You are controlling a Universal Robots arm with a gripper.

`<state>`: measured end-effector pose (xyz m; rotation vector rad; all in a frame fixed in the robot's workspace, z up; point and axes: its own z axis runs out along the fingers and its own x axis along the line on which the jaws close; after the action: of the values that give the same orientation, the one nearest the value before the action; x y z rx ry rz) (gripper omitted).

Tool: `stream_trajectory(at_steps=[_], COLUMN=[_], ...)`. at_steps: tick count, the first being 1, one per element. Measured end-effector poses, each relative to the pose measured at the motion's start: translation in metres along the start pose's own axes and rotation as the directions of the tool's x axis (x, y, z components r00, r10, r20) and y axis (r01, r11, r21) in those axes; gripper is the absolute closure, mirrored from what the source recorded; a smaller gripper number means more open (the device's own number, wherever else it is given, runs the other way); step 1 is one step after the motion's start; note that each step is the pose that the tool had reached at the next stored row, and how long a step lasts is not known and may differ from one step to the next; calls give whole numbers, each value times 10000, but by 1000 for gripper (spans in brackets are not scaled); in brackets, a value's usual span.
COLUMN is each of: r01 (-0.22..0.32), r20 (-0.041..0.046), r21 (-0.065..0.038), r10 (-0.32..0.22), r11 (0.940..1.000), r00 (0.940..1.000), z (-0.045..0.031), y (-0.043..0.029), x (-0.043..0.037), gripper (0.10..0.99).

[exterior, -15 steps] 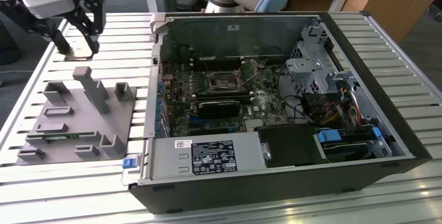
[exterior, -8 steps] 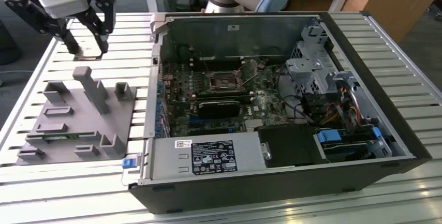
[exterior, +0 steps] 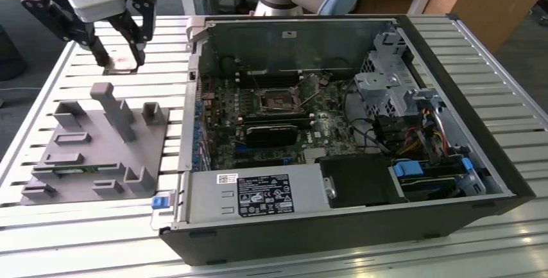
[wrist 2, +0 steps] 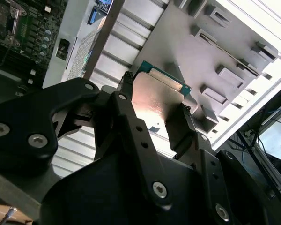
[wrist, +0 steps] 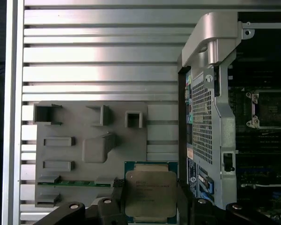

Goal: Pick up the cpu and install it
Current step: 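Pick up the cpu and move it towards the insertion slot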

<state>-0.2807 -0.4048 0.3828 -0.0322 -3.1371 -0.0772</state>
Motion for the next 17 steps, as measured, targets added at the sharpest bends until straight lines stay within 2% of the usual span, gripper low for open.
stream_trajectory(at_steps=[17], r01=[0], r20=[1], r21=[-1], r10=[0], r11=[10000], r00=[10000], z=[1], y=[30], x=[-291], gripper=[553])
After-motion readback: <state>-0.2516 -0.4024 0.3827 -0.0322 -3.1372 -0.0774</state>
